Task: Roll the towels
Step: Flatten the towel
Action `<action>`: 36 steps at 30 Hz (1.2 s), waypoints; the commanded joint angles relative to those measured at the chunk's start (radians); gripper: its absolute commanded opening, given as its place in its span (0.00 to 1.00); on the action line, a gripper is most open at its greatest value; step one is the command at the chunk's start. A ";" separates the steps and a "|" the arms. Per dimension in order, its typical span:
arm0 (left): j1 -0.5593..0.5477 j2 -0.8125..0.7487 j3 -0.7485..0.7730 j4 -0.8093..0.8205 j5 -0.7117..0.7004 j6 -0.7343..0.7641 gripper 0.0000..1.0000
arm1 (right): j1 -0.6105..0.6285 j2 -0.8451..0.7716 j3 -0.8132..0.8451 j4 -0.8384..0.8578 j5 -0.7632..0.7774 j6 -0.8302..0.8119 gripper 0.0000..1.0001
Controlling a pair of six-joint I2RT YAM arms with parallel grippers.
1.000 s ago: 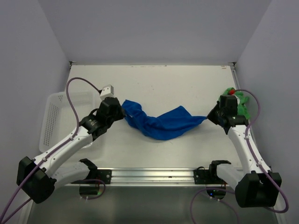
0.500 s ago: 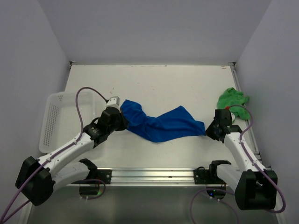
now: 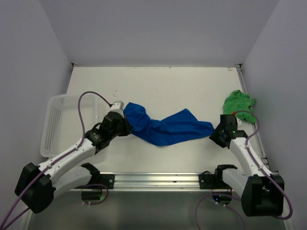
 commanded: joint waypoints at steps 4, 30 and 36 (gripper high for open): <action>0.005 -0.029 -0.021 0.015 -0.016 0.026 0.00 | -0.039 -0.023 0.036 0.060 0.069 0.023 0.43; 0.005 -0.101 -0.028 -0.088 -0.053 -0.012 0.00 | -0.116 0.249 0.003 0.379 -0.078 0.000 0.36; 0.005 -0.105 -0.037 -0.088 -0.051 -0.017 0.00 | -0.116 0.273 -0.001 0.390 -0.077 -0.001 0.32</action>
